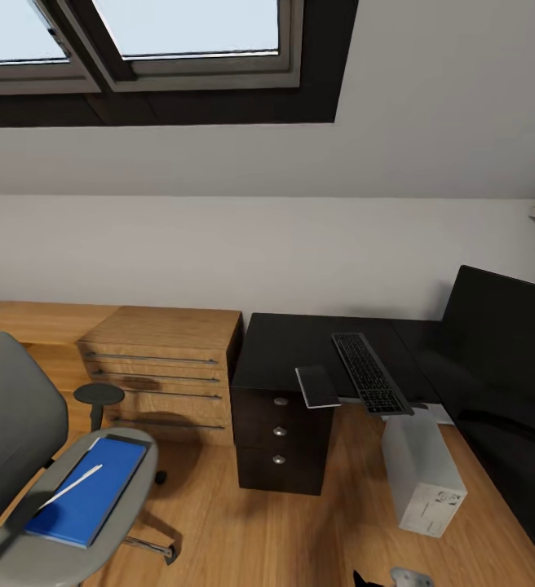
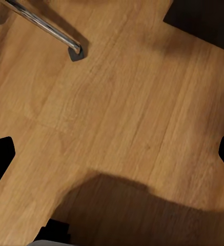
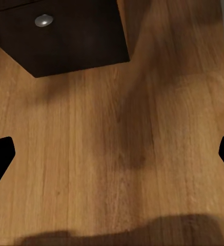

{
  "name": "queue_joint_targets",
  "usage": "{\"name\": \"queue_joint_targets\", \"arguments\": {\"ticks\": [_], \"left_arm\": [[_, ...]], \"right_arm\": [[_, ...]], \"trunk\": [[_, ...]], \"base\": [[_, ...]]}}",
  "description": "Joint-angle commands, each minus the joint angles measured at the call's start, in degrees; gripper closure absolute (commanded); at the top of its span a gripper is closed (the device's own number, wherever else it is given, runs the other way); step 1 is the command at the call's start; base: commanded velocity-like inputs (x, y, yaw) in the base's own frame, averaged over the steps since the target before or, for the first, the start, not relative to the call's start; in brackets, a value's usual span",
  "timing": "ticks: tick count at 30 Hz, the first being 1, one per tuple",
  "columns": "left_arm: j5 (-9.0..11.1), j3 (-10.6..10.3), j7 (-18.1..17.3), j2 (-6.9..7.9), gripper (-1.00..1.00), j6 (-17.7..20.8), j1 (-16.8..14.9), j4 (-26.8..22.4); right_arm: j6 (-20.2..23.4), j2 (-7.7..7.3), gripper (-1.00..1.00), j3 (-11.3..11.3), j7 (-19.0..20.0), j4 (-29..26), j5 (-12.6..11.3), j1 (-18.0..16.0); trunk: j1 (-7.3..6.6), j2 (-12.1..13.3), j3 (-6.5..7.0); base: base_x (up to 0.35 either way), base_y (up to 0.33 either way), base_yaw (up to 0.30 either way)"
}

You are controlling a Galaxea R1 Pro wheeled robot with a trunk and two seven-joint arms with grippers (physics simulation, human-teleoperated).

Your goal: In the bedroom, organize the workspace by keeping the computer under the desk, ensuring the monitor is on the desk, placing the keyboard on the desk next to the monitor, placing the mouse on the desk next to the keyboard, moving the folder from the swivel chair onto the desk next to the mouse, stacking the notebook on top of the folder with the pen on top of the notebook, and positioning the swivel chair next to the desk.

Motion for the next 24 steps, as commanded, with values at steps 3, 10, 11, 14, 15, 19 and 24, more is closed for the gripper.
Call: {"name": "queue_joint_targets", "arguments": {"ticks": [3, 10, 11, 14, 15, 19, 24], "left_arm": [[0.58, -0.30, -0.31, 0.00, -1.00, -0.22, -0.05, 0.09], [0.59, -0.29, -0.31, 0.00, -1.00, -0.21, -0.05, 0.09], [0.60, -0.31, -0.31, 0.00, -1.00, -0.21, -0.05, 0.09], [0.61, -0.30, -0.31, 0.00, -1.00, -0.20, -0.05, 0.09], [0.61, -0.30, -0.31, -0.01, -1.00, -0.20, -0.05, 0.09], [0.61, -0.31, -0.31, 0.00, -1.00, -0.22, -0.05, 0.09], [0.62, -0.30, -0.31, 0.00, -1.00, -0.27, -0.05, 0.09]], "right_arm": [[-0.21, 0.18, -1.00, 0.39, 0.34, 0.01, -0.65, -0.05], [-0.78, 0.91, -1.00, 0.28, 0.36, -0.08, -0.60, -0.05], [-1.06, 0.97, -1.00, 0.27, 0.36, -0.07, -0.60, -0.05], [-2.09, 1.08, -1.00, 0.26, 0.36, -0.01, -0.60, -0.05], [-2.42, 1.12, -1.00, 0.25, 0.36, 0.03, -0.59, -0.05], [-3.35, 1.21, -1.00, 0.25, 0.35, 0.11, -0.59, -0.05], [-3.80, 1.29, -1.00, 0.24, 0.35, 0.14, -0.59, -0.05]], "trunk": [[0.00, -0.04, -0.07], [0.00, -0.04, -0.07], [0.00, -0.04, -0.07], [0.00, -0.04, -0.07], [0.00, -0.04, -0.07], [0.00, -0.04, -0.07], [0.00, -0.04, -0.07]], "base": [[0.000, 0.000, -0.018], [0.000, 0.000, -0.158], [0.000, 0.000, -0.221], [0.000, 0.000, -0.235], [0.000, 0.000, -0.244], [0.000, 0.000, -0.251], [0.000, 0.000, -0.257]]}}
